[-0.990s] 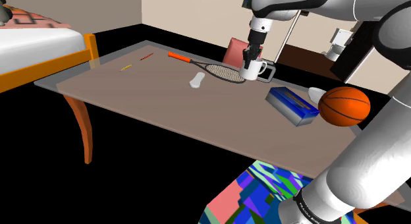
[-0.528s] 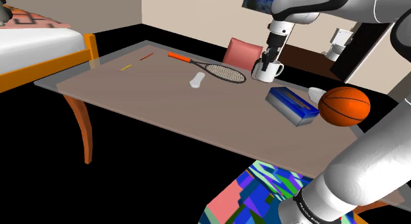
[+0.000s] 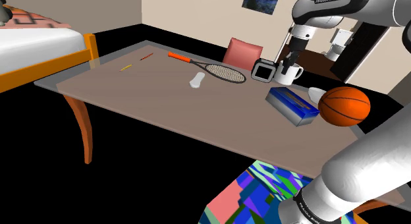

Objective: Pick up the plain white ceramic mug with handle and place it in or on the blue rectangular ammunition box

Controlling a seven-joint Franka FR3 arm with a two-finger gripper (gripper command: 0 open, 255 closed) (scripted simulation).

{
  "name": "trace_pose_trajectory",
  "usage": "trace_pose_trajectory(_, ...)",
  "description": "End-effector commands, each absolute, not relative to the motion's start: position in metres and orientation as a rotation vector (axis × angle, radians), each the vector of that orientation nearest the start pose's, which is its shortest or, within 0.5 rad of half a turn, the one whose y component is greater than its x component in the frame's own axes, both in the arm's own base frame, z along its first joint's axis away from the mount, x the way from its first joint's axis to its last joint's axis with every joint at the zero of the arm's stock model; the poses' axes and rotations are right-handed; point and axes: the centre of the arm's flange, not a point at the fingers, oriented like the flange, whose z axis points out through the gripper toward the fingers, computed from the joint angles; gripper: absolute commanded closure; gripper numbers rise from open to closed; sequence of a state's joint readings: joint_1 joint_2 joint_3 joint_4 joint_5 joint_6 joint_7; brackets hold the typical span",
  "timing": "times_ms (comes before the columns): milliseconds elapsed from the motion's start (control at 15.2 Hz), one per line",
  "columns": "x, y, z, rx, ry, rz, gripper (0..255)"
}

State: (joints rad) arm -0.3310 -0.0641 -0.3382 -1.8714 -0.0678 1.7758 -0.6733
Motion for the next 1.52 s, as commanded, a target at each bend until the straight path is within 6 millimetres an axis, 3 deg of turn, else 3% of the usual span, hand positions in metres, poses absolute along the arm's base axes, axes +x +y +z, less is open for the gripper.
trace_pose_trajectory(0, 0.401, -0.362, 0.534, -3.154, -0.034, 0.087, 255)
trace_pose_trajectory(594, 0.32, -0.452, 0.541, -3.154, -0.034, 0.087, 255)
trace_pose_trajectory(1452, 0.32, -0.452, 0.473, -3.154, -0.034, 0.087, 255)
